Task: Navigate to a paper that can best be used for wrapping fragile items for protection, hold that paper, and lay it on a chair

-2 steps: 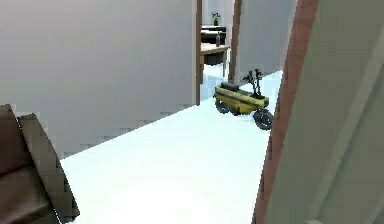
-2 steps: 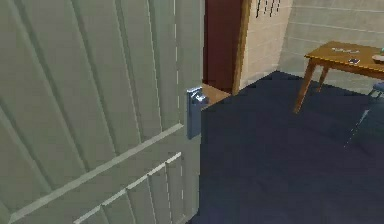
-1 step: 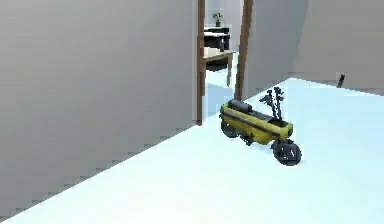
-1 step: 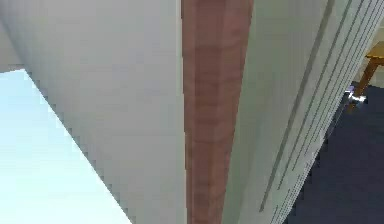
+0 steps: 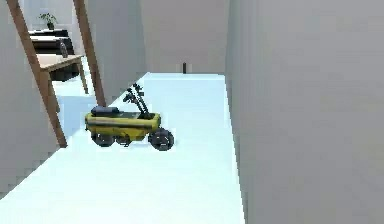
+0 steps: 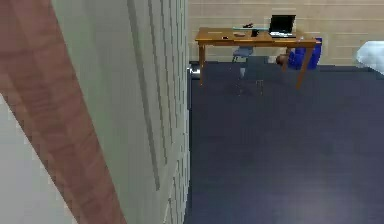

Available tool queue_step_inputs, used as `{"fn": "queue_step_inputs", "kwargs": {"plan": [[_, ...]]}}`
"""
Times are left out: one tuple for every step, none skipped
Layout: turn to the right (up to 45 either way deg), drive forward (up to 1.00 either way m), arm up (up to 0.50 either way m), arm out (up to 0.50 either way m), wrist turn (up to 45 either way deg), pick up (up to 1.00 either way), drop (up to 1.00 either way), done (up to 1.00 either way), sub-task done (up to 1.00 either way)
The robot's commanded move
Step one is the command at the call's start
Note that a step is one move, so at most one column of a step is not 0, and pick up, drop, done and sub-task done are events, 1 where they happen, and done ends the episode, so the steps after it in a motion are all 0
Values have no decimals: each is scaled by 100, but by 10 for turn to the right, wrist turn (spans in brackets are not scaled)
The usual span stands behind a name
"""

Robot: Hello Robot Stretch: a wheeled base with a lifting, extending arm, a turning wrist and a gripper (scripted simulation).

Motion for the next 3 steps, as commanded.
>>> {"fn": "queue_step_inputs", "kwargs": {"plan": [[0,100,0,0,0,0,0,0,0],[0,100,0,0,0,0,0,0,0],[-180,0,0,0,0,0,0,0,0]]}}
